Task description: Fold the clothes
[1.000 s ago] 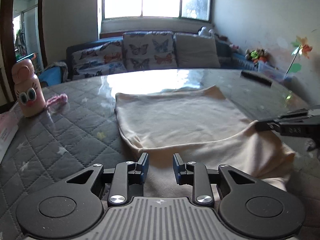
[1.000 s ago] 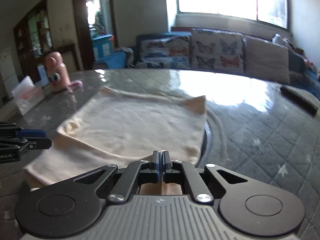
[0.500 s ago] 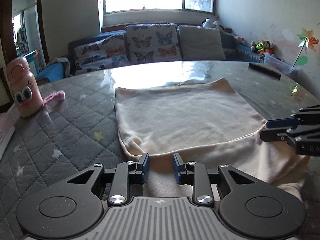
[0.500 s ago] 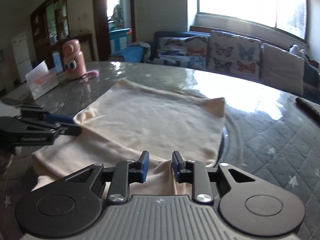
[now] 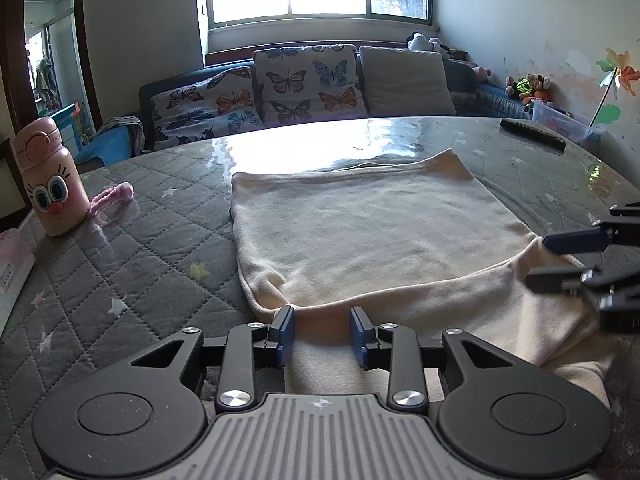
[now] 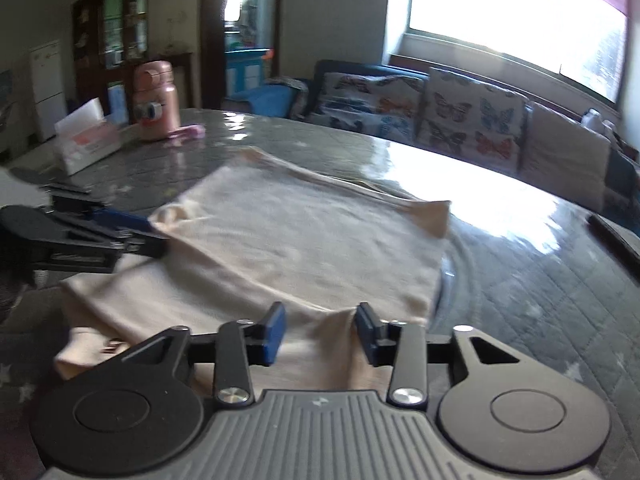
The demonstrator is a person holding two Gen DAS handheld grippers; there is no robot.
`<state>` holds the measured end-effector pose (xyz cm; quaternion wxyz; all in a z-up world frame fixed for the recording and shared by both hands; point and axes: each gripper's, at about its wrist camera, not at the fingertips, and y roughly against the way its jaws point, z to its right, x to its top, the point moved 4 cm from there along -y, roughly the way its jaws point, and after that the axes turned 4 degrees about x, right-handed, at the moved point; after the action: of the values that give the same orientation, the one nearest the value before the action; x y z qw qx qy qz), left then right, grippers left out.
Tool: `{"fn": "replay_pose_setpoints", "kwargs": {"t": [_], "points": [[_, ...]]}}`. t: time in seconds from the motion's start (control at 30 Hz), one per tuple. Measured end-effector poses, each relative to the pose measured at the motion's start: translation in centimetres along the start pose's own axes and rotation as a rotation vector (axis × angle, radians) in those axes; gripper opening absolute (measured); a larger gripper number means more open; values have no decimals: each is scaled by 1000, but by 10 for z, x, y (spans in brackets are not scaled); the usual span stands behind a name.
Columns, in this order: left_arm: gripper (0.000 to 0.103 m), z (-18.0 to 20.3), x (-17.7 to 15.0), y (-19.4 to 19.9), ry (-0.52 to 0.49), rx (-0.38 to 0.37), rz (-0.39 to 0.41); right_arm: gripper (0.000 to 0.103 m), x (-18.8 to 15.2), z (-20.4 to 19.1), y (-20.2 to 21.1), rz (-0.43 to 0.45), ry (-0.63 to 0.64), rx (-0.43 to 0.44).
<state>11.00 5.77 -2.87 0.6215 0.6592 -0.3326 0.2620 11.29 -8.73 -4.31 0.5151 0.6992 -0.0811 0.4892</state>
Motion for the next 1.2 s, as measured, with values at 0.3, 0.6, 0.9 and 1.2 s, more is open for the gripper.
{"fn": "replay_pose_setpoints", "kwargs": {"t": [0.3,0.6,0.9,1.2], "points": [[40,-3,-10,19,-35,13,13,43,-12,-25,-11,-59,65,76],[44,-1,-32,50,-111,13,34,43,-26,-19,18,-84,79,88],[47,8,-50,78,-204,4,52,43,-3,-10,15,11,1,52],[50,29,-73,87,-352,-61,79,43,5,4,10,17,-69,74]]}}
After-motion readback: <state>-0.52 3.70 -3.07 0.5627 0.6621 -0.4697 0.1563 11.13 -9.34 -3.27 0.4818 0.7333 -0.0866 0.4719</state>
